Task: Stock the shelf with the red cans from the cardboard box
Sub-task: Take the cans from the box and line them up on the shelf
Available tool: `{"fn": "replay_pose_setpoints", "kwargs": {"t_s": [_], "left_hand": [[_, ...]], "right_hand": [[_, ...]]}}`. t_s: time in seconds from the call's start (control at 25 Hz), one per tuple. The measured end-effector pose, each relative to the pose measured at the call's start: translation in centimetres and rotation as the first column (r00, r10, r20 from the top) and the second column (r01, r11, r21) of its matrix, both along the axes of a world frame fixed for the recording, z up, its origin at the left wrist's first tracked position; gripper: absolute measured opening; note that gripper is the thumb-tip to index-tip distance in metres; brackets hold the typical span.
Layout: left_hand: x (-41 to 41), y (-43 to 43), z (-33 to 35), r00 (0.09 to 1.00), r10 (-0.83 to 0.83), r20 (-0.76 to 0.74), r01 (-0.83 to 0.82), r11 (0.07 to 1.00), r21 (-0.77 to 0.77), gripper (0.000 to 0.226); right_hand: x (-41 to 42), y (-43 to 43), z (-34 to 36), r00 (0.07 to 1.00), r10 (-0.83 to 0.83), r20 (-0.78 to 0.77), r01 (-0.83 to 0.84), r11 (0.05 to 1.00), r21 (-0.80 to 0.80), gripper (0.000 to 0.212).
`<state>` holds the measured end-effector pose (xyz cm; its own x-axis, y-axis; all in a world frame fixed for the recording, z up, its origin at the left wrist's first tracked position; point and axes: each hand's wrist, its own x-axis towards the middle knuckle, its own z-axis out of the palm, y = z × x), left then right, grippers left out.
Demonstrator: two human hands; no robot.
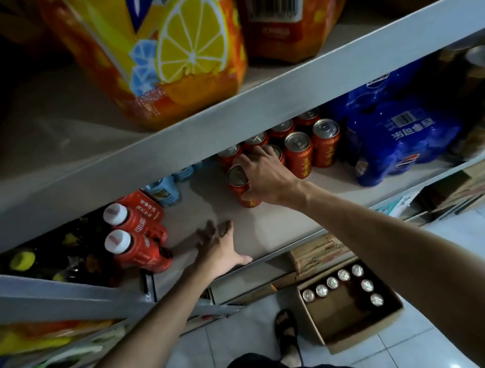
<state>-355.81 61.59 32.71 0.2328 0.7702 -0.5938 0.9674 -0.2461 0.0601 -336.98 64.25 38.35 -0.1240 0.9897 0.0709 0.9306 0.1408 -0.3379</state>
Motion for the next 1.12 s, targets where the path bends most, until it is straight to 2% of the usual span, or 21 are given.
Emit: {"fn": "replay_pose_setpoints", "kwargs": {"t_s": [0.2,0.56,0.88,1.04,1.12], "left_hand": [[-0.3,0.7,0.7,0.999,-0.010,0.033,0.013,0.995,-0.101,0.121],[0.1,0.4,0.9,0.998,-0.068,-0.009,0.067,0.995,-0.073,0.123],[0.2,0.5,0.9,0.996,-0.092,0.000,0.092,0.992,-0.083,0.122],[0.2,0.6,0.6,0.997,-0.082,-0.011,0.081,0.993,-0.090,0.123],[0.3,0.8,0.3,0.994,-0.102,-0.036,0.099,0.992,-0.077,0.123]], "right_hand": [[-0.1,0.8,-0.8,1.000,-0.022,0.012,0.022,1.000,-0.017,0.078],[0.1,1.1,-1.6,0.989,-0.045,0.139,0.032,0.995,0.090,0.080],[0.1,1.1,-2.2,0.993,-0.072,0.091,0.060,0.990,0.129,0.083],[1.4,0.5,-1.7,0.988,-0.090,0.123,0.073,0.988,0.136,0.096],[3.3,0.3,-1.3,0.976,-0.115,0.182,0.090,0.986,0.142,0.090]]}}
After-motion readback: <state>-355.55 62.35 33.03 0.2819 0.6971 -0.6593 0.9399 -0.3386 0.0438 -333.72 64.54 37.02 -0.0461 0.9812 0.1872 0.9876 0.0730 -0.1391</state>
